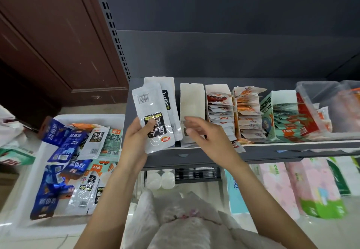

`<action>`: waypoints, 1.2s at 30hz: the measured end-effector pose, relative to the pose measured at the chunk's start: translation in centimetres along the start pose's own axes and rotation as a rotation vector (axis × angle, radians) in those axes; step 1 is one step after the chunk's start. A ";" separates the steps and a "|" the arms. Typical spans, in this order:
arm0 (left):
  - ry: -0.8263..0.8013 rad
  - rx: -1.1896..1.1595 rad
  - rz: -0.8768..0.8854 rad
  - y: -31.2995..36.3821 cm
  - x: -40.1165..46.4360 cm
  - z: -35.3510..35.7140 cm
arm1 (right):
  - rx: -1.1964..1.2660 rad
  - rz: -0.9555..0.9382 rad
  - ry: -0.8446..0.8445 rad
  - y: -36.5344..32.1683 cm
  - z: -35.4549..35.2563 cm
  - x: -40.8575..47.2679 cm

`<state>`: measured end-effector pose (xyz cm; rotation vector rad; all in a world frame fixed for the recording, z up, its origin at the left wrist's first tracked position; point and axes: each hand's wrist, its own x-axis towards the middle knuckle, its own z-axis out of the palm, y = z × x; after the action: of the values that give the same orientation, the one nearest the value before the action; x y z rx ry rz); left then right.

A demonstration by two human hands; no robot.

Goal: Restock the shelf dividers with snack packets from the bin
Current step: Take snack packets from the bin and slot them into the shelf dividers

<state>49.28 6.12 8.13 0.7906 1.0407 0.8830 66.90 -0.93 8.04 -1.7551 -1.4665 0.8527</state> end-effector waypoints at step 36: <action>-0.587 0.342 -0.090 2.1 -0.7 1.4 | -0.158 -0.411 0.067 -1.4 -8.6 2.0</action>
<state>49.95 6.23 10.59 1.1918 0.6982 0.3531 73.58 0.37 13.79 -1.4935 -1.8041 0.4716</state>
